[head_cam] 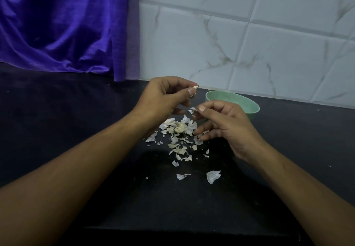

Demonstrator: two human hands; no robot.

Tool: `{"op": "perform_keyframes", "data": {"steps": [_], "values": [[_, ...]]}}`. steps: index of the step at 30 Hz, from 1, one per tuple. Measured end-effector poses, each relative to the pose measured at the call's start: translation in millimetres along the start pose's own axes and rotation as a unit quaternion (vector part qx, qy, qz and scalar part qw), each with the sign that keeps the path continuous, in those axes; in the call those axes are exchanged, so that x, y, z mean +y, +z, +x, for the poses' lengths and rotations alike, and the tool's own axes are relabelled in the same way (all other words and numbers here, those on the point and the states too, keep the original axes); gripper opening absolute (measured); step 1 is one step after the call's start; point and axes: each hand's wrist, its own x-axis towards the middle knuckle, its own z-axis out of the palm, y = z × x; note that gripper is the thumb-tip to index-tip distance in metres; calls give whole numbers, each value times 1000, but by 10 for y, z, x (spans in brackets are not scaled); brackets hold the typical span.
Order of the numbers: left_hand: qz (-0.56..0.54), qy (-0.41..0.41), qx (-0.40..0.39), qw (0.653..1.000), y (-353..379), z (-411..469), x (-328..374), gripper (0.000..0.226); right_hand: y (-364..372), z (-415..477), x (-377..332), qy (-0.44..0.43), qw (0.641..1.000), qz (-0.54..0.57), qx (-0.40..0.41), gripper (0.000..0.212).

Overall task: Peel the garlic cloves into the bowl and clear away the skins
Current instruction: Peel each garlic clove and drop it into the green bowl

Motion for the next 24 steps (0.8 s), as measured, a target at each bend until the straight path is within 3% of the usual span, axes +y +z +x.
{"op": "perform_keyframes", "data": {"steps": [3, 9, 13, 14, 16, 24], "values": [[-2, -13, 4, 1000, -1, -1, 4, 9, -14, -3, 9, -14, 1000, -6, 7, 5], [24, -19, 11, 999, -8, 8, -8, 9, -29, 14, 23, -56, 998, -37, 19, 17], [37, -21, 1, 999, -15, 16, -24, 10, -36, 29, 49, -74, 995, -70, 13, 5], [37, -22, 0, 999, -13, 18, -29, 10, -42, 31, 51, -76, 994, -71, 19, 10], [40, -22, -6, 999, -8, 24, -39, 10, -47, 34, 39, -75, 994, -66, 32, 18], [71, -12, -41, 997, 9, 8, -26, 14, -8, 9, 10, -66, 997, 26, 29, 10]]}}
